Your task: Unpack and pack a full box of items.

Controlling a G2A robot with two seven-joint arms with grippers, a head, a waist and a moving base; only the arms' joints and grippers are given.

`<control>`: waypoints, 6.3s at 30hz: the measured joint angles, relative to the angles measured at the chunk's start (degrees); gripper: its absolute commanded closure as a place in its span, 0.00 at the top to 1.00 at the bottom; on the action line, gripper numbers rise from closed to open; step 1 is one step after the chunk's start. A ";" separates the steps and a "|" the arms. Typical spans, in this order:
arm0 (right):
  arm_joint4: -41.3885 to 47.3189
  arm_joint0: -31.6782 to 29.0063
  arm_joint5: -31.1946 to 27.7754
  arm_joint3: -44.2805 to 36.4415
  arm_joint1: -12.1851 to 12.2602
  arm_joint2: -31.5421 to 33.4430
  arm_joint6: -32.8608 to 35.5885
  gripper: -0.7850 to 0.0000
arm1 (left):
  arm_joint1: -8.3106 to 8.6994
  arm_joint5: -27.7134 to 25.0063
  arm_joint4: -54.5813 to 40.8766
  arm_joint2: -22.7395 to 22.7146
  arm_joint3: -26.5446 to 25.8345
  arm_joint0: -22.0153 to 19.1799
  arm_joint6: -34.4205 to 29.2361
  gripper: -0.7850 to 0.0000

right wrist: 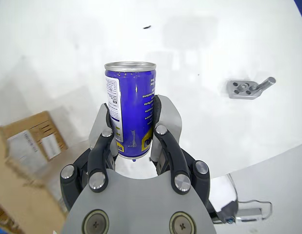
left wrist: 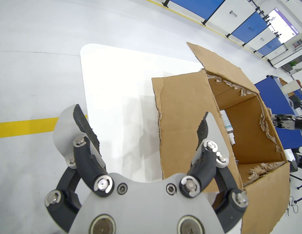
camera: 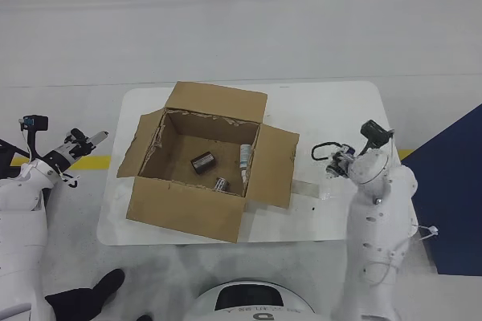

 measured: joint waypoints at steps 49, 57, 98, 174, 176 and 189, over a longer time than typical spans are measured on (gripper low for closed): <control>-8.20 17.11 12.25 27.18 -8.72 -42.84 -11.23 1.00 | 0.00 0.00 0.00 0.00 0.00 0.00 0.00 1.00; -11.74 5.83 8.41 -0.65 -5.92 -32.57 -7.39 1.00 | 0.00 0.00 0.00 0.00 0.00 0.00 0.00 1.00; -26.57 17.99 -2.73 21.53 -7.09 29.86 3.77 0.40 | 0.00 0.00 0.00 0.00 0.00 0.00 0.00 1.00; -0.70 -0.43 1.25 -12.35 -3.50 -24.78 -7.95 1.00 | 0.00 0.00 0.00 0.00 0.00 0.00 0.00 1.00; 1.10 -0.83 3.42 -10.66 -3.60 -22.68 -9.91 1.00 | 0.00 0.00 0.00 0.00 0.00 0.00 0.00 1.00; 5.97 28.28 8.74 41.57 -3.35 -12.40 -33.51 1.00 | 0.00 0.00 0.00 0.00 0.00 0.00 0.00 1.00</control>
